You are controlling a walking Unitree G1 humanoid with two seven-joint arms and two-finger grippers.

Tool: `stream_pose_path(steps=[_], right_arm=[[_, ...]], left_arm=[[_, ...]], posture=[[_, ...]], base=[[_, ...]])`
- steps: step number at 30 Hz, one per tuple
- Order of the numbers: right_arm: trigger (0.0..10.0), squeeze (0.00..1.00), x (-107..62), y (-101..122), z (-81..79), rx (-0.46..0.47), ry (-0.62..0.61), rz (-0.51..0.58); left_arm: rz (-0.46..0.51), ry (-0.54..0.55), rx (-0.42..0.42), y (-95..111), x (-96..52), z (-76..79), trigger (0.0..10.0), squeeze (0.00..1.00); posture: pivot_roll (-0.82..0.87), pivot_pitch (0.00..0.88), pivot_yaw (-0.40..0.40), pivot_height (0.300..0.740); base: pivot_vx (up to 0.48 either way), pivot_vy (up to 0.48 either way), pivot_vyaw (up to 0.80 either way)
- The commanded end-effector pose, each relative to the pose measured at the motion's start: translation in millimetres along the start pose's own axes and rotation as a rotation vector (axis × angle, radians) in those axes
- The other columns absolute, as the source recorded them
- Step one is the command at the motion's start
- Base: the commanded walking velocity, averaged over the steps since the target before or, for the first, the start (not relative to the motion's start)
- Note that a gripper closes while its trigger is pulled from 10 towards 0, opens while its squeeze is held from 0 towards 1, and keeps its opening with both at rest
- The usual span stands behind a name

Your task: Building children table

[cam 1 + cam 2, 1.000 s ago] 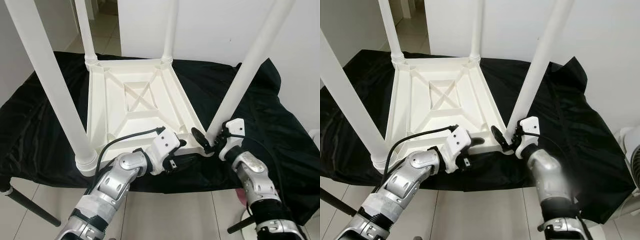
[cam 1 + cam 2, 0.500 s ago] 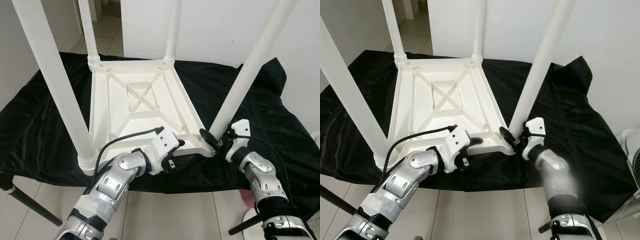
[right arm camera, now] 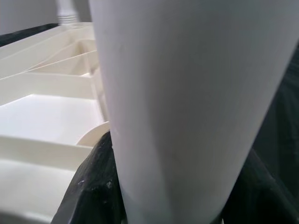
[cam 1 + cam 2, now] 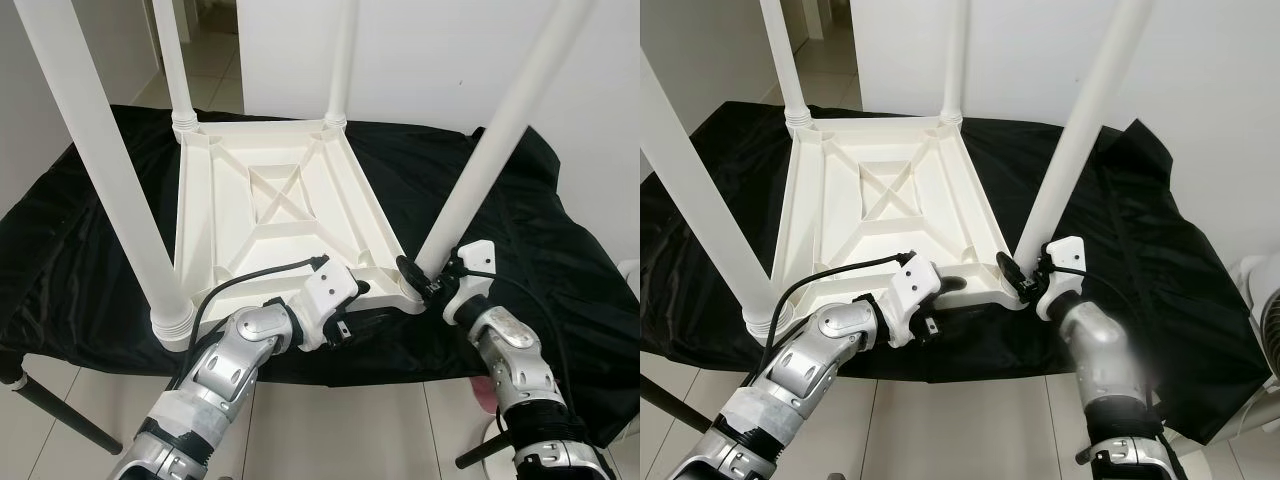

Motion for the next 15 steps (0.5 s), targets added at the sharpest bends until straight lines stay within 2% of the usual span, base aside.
stream_pose_path(steps=[1,5,6,8,11,12,13,15], right_arm=[[10.0,0.00,-2.3,-9.7,3.2,0.038,-0.073,-0.038],[10.0,0.00,-3.1,-8.9,2.2,0.067,-0.150,-0.027],[10.0,0.00,-7.5,-9.2,4.7,0.104,-0.289,-0.009],[10.0,0.00,-7.5,-9.2,4.7,0.104,-0.289,-0.009],[10.0,0.00,-16.8,-11.7,4.3,0.127,-0.473,0.014],[10.0,0.00,-16.8,-11.7,4.3,0.127,-0.473,0.014],[10.0,0.00,-20.6,-16.3,-0.9,0.161,-0.568,0.013],[10.0,0.00,-21.0,-15.9,-5.2,0.178,-0.600,0.023]], left_arm=[[-0.018,-0.027,0.004,-2.9,-0.5,5.7,10.0,0.00],[-0.020,-0.028,0.002,-3.9,-1.4,6.5,10.0,0.00],[-0.024,-0.030,-0.002,-5.2,-2.7,7.5,10.0,0.00],[-0.024,-0.030,-0.002,-5.2,-2.7,7.5,10.0,0.00],[-0.029,-0.030,-0.004,-7.0,-3.8,8.0,10.0,0.00],[-0.029,-0.030,-0.004,-7.0,-3.8,8.0,10.0,0.00],[-0.029,-0.027,-0.004,-7.0,-3.1,7.1,10.0,0.00],[-0.028,-0.023,-0.003,-6.5,-2.5,6.2,10.0,0.00]], posture=[[-0.02,0.000,-0.056,0.740],[-0.02,0.000,-0.057,0.740],[-0.02,0.000,-0.060,0.740],[-0.02,0.000,-0.060,0.740],[-0.02,0.000,-0.067,0.740],[-0.02,0.000,-0.067,0.740],[-0.02,0.000,-0.071,0.740],[-0.02,0.000,-0.071,0.740]], base=[[0.000,0.000,0.00],[0.000,0.000,0.00],[0.000,0.000,0.00],[0.000,0.000,0.00],[0.000,0.000,0.00],[0.000,0.000,0.00],[0.000,0.000,0.00],[0.000,0.000,0.00]])
Point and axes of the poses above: a point about 5 cm out from each wrist's last joint towards the gripper, its own x axis pointing out of the wrist towards the gripper, its own y axis along the axis of the wrist's last joint, z = x × y, the point moved 5 cm from there along x, pointing out of the wrist towards the gripper, and after that the axes turned 4 degrees about x, right-handed, at the moved point
